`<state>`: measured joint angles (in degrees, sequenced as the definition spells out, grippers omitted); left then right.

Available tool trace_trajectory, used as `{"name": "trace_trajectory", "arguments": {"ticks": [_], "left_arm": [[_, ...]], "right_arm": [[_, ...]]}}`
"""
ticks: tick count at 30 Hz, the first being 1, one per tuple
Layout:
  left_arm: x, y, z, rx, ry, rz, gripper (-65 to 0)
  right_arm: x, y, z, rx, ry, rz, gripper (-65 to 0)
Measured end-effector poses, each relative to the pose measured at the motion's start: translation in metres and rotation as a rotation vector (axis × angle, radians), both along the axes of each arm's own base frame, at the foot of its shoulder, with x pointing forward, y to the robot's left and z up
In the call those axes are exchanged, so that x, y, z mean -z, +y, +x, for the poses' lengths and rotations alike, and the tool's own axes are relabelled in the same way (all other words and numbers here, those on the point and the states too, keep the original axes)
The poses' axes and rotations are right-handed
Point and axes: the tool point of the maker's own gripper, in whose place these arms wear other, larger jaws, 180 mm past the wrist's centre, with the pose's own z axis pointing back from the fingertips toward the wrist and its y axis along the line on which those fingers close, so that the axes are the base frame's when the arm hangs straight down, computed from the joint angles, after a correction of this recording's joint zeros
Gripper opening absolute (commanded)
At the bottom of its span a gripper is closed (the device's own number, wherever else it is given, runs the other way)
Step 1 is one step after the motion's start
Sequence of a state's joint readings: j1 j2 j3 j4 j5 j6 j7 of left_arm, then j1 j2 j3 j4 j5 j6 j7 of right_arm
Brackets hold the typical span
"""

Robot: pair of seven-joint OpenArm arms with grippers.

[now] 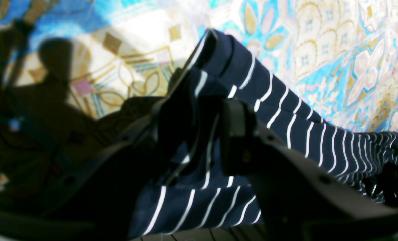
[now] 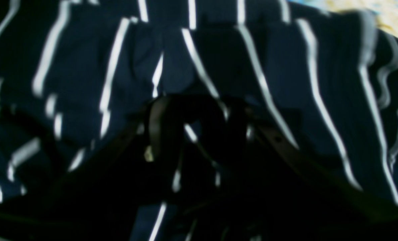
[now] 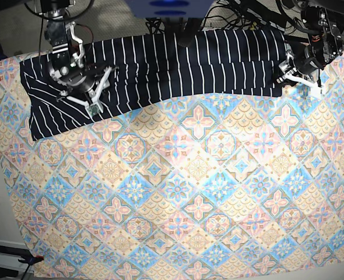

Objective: Fold the T-shirt properly
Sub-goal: 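Move the right gripper inward along the shirt and regrasp the folded edge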

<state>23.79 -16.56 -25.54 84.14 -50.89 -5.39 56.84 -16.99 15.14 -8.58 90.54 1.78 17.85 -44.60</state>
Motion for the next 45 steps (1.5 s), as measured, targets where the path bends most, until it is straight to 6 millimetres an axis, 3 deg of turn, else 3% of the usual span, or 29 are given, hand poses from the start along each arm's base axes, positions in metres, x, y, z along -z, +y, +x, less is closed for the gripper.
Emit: {"name": "trace_trajectory", "arguments": {"ticks": [5, 12, 15, 18, 22, 25, 32, 37, 45], "left_arm": [[-0.002, 0.006, 0.013, -0.01, -0.013, 0.026, -40.8], [-0.008, 0.008, 0.036, -0.014, -0.048, 0.034, -40.8], [-0.009, 0.005, 0.035, -0.008, -0.043, 0.025, -40.8], [-0.01, -0.003, 0.019, 0.035, 0.014, -0.015, -40.6], [-0.025, 0.018, 0.003, 0.003, 0.026, 0.003, -40.3], [-0.03, 0.021, -0.001, 0.045, 0.059, -0.002, -40.3], [-0.026, 0.01, -0.014, 0.1, 0.142, -0.032, -40.3], [-0.023, -0.022, -0.005, 0.192, 0.161, -0.095, -40.3], [-0.016, -0.011, -0.017, 0.201, 0.217, -0.033, -40.2]], "right_arm": [[0.007, 0.0, 0.039, 0.016, -0.051, 0.067, -40.4], [0.007, -0.005, 0.07, 0.033, -0.078, 0.071, -40.4], [0.007, -0.005, 0.071, 0.036, -0.082, 0.07, -40.4], [0.007, -0.005, 0.07, 0.038, -0.087, 0.072, -40.4], [0.008, -0.005, 0.066, 0.048, -0.106, 0.082, -40.4], [0.008, -0.005, 0.065, 0.049, -0.1, 0.078, -40.4], [0.008, -0.005, 0.065, 0.047, -0.101, 0.078, -40.4], [0.007, -0.004, 0.066, 0.045, -0.103, 0.078, -40.4], [0.003, -0.005, 0.062, 0.04, -0.098, 0.054, -40.4]]}}
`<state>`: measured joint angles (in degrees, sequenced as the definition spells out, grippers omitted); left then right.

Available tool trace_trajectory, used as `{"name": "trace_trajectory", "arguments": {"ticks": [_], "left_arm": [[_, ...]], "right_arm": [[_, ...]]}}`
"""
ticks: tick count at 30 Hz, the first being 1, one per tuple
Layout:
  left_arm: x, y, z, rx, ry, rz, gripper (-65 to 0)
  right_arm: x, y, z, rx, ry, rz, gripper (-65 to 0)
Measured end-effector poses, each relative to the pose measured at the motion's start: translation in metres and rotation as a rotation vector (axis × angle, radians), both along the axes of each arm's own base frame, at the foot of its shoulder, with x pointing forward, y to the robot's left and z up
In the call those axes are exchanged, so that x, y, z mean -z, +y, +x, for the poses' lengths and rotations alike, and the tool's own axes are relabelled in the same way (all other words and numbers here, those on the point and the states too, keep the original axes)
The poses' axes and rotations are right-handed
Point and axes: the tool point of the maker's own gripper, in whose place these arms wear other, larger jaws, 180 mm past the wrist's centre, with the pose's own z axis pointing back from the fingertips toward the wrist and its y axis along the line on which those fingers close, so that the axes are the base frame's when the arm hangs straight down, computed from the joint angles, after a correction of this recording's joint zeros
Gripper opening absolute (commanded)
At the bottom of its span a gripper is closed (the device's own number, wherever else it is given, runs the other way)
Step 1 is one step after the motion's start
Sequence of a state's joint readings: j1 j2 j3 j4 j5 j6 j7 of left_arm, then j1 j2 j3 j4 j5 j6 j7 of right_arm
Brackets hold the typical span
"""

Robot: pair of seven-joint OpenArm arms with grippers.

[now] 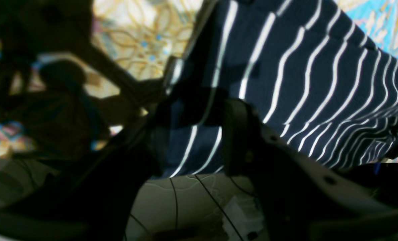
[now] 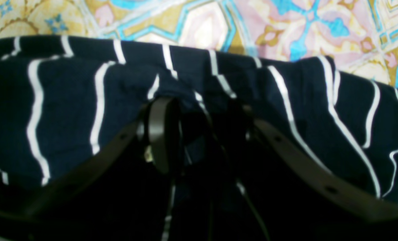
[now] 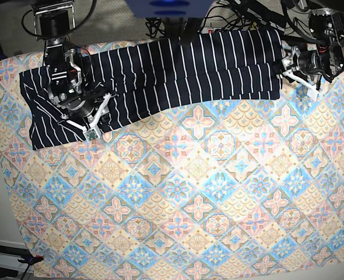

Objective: Fold the T-shirt properly
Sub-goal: 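Move the right gripper inward along the shirt and regrasp the folded edge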

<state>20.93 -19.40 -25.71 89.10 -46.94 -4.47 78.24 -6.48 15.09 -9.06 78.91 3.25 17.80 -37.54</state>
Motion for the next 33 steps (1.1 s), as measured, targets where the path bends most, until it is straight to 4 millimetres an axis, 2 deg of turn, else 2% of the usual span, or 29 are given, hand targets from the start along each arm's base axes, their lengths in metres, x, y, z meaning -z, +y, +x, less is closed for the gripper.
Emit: {"name": "trace_trajectory", "arguments": {"ticks": [6, 12, 15, 27, 33], "left_arm": [[0.005, 0.005, -0.018, 0.002, 0.047, 0.024, -38.7], [0.005, 0.006, -0.016, 0.005, 0.042, 0.031, -20.7], [0.006, 0.005, -0.021, 0.009, 0.058, 0.027, -15.3], [0.01, 0.005, -0.022, 0.015, 0.065, 0.055, -14.7], [0.017, -0.01, -0.023, 0.094, 0.106, 0.077, -14.8]], "right_arm": [[0.0, 0.0, 0.0, 0.0, 0.001, -0.001, -40.4], [0.0, 0.0, 0.0, 0.0, 0.002, -0.001, -40.4], [0.0, 0.0, 0.0, 0.0, 0.002, -0.001, -40.4], [0.0, 0.0, 0.0, 0.0, 0.002, -0.001, -40.4], [0.0, 0.0, 0.0, 0.0, 0.002, -0.001, -40.4]]}}
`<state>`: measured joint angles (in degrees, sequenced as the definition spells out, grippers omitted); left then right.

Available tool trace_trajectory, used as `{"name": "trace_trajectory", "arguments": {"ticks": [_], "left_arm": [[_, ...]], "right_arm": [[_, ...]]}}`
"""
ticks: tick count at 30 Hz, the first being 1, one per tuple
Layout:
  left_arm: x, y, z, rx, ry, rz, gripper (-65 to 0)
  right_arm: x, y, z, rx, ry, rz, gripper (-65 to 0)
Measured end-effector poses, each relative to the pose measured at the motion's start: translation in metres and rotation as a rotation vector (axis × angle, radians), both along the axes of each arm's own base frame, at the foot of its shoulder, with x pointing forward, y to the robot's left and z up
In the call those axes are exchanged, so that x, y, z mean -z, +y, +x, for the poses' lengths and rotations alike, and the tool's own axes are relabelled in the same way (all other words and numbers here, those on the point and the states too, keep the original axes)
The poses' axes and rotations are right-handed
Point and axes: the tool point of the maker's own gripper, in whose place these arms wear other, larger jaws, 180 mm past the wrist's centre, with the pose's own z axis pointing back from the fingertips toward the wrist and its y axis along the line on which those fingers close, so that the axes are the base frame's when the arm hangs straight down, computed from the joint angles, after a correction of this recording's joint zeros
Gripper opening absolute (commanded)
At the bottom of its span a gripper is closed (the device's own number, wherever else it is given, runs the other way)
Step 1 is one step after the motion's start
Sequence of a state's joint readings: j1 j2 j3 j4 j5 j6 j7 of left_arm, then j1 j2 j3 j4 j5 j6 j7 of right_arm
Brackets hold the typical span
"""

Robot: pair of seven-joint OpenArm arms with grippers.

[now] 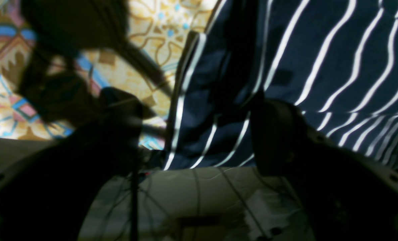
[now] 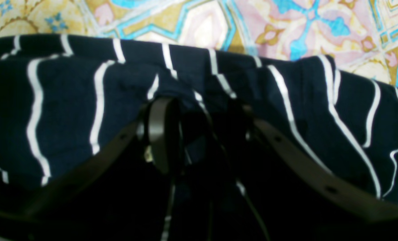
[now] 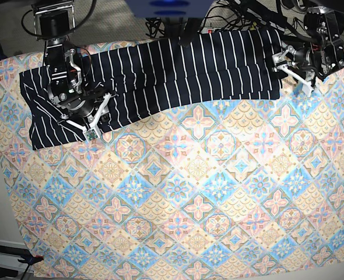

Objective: Fold the T-shirt properly
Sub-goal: 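Move the right gripper inward along the shirt and regrasp the folded edge, then pull the shirt end with the left gripper to straighten the strip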

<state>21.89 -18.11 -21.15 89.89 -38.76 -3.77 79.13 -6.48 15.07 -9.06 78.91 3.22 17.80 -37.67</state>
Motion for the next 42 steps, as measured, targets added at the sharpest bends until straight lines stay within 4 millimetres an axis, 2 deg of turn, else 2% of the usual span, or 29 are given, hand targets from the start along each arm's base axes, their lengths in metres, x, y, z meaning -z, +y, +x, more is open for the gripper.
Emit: {"name": "trace_trajectory", "arguments": {"ticks": [9, 25, 28, 30, 32, 37, 40, 42], "left_arm": [[0.002, -0.01, 0.004, 0.004, 0.006, -0.002, -14.8], [0.001, -0.012, 0.005, 0.0, -0.008, -0.012, -14.9], [-0.004, -0.012, 0.008, -0.003, -0.043, -0.023, -14.9], [-0.017, -0.048, 0.014, 0.008, -0.097, -0.172, -14.9], [-0.022, -0.061, 0.015, 0.04, -0.101, -0.197, -14.9], [-0.022, -0.035, 0.018, 0.025, -0.104, -0.119, -14.9], [-0.015, -0.041, 0.013, 0.009, -0.081, -0.147, -15.9], [-0.012, -0.048, 0.01, 0.003, -0.071, -0.168, -23.5]], "right_arm": [[0.0, 0.0, 0.0, 0.0, 0.0, -0.001, -40.4], [0.0, 0.0, 0.0, 0.0, 0.0, -0.001, -40.4], [0.0, -0.001, 0.0, 0.0, 0.001, -0.002, -40.4], [0.0, -0.001, 0.0, 0.0, 0.005, -0.005, -40.4], [0.0, -0.001, 0.001, -0.001, 0.003, -0.004, -40.4], [0.001, -0.002, 0.0, 0.001, 0.011, -0.01, -40.4], [0.0, 0.0, 0.001, -0.001, 0.006, -0.002, -40.4], [0.0, -0.001, 0.001, -0.001, 0.006, -0.003, -40.4]]}}
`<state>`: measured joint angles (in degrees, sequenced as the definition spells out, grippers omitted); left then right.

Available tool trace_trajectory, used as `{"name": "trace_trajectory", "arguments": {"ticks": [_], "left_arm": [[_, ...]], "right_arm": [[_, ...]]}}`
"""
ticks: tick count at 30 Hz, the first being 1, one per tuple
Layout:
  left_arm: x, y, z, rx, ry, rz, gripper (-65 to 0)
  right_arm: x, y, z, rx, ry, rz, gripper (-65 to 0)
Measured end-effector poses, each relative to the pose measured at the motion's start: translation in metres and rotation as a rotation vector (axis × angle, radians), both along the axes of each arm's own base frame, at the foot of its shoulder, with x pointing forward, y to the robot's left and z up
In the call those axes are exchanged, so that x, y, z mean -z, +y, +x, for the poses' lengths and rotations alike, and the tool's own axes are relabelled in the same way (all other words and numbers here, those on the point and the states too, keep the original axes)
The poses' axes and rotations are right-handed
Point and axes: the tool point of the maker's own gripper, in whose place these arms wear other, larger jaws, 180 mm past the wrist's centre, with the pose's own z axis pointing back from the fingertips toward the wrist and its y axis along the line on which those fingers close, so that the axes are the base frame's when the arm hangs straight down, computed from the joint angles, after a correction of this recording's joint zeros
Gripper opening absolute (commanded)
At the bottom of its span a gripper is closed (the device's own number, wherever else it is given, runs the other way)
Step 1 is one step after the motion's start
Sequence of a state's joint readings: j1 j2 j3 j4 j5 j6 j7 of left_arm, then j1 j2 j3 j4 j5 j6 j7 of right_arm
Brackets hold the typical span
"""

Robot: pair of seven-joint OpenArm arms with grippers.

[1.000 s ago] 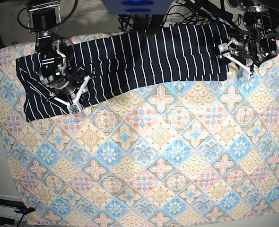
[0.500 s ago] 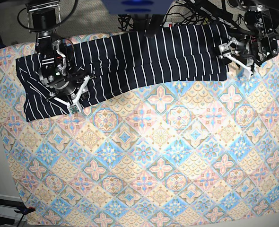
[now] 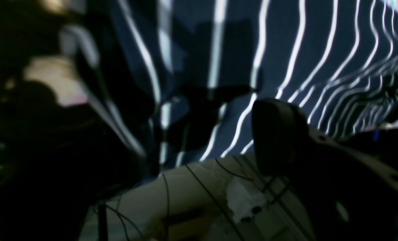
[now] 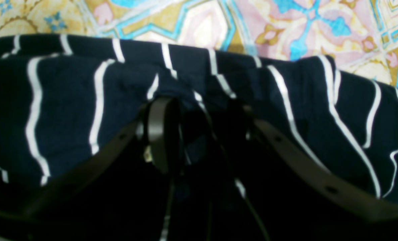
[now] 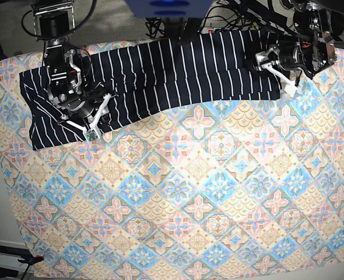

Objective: Fold the T-shirt properly
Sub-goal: 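Pull the shirt end with the left gripper to straighten the strip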

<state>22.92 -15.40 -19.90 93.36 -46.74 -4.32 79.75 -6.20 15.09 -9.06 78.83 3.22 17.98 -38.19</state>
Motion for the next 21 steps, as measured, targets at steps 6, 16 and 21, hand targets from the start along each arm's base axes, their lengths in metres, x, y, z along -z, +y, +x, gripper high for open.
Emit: {"name": "trace_trajectory", "arguments": {"ticks": [6, 16, 21], "left_arm": [[0.0, 0.006, 0.005, -0.009, -0.021, 0.022, -65.0], [-0.022, 0.058, 0.036, -0.188, -0.159, 0.09, -65.0], [-0.04, 0.068, 0.072, -0.218, -0.254, 0.097, -65.0]], "right_arm": [[0.0, 0.0, -0.001, 0.0, 0.0, 0.0, -40.4], [-0.003, 0.001, -0.001, -0.005, -0.01, -0.004, -40.4], [-0.01, 0.007, -0.008, -0.026, -0.009, -0.016, -40.4]]}}
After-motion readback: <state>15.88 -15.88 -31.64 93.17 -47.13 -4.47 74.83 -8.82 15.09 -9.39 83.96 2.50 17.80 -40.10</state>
